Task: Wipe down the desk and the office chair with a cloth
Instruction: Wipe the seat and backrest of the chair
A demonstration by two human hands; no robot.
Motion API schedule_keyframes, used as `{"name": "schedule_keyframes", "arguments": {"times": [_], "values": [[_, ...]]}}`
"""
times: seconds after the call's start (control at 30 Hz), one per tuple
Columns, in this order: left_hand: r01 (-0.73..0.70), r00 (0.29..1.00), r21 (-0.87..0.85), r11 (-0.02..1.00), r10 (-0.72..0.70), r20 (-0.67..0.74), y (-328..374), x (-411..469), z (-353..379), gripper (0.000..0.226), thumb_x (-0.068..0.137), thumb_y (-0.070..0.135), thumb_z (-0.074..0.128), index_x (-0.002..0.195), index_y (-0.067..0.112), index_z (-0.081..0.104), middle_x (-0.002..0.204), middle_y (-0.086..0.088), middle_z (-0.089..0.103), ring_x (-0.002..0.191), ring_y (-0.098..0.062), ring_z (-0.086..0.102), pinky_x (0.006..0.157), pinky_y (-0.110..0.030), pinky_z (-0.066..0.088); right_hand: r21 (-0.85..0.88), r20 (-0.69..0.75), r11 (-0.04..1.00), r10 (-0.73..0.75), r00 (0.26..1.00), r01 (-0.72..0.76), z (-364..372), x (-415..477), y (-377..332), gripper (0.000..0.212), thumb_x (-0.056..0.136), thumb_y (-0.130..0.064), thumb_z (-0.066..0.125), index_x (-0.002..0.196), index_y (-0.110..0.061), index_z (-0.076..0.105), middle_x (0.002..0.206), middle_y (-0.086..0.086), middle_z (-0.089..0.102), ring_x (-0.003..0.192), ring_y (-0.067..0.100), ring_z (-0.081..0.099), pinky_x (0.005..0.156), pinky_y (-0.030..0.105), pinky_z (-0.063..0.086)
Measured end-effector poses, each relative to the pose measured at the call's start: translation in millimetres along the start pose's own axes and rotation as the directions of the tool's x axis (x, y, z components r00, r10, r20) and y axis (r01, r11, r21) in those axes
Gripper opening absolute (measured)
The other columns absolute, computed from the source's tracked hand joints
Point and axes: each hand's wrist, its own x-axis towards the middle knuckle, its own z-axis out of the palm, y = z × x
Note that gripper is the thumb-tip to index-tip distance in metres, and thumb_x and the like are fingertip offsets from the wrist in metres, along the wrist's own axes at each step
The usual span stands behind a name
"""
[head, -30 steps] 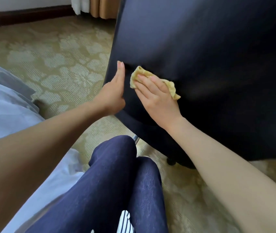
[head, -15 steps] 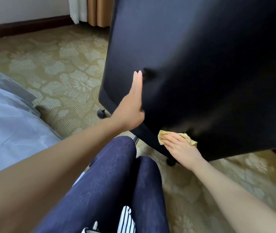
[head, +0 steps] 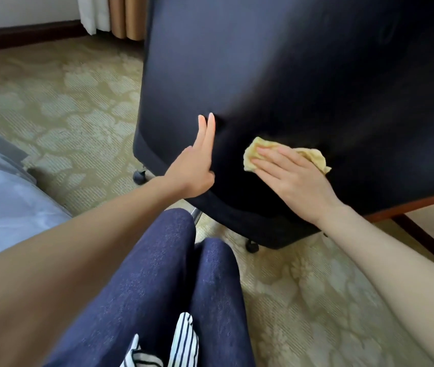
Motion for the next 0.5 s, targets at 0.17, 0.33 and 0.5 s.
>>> {"name": "schedule_keyframes", "arguments": {"times": [0.17,0.33,0.5], "values": [[-0.037,0.999,0.054,0.998,0.037,-0.007,-7.8,6.2,-7.6,0.092,0.090,0.004,0.046,0.147,0.028,-0.024,0.157,-0.001,-0.022,0.091,-0.036,0.060,0.083,-0.046,0.049,0.024,-0.169,0.997,0.075,0.983,-0.072,0.1,54.8,-7.8,0.034,0.093,-0.004,0.049,0.125,-0.003,0.059,0.133,0.010,0.056,0.128,0.023,0.048,0.107,0.039,0.039],[-0.073,0.997,0.048,0.996,0.075,-0.032,-24.9,15.0,-30.7,0.077,0.095,0.004,0.035,0.150,0.022,-0.015,0.157,-0.007,0.022,0.117,-0.037,0.053,0.098,-0.045,0.041,0.064,-0.201,0.986,0.167,0.965,-0.157,22.4,102.6,-31.2,0.038,0.092,-0.011,0.038,0.119,-0.010,0.065,0.128,0.003,0.060,0.124,0.017,0.052,0.106,0.034,0.040],[-0.070,0.997,0.090,0.993,0.072,-0.012,-46.6,23.8,-53.4,0.082,0.092,-0.003,0.036,0.150,0.029,-0.011,0.152,-0.004,0.033,0.120,-0.033,0.049,0.099,-0.040,0.040,0.021,-0.216,0.976,0.215,0.953,-0.215,60.8,129.0,-56.4,0.030,0.093,-0.009,0.049,0.118,-0.008,0.065,0.132,0.008,0.057,0.127,0.019,0.049,0.106,0.034,0.040]]}}
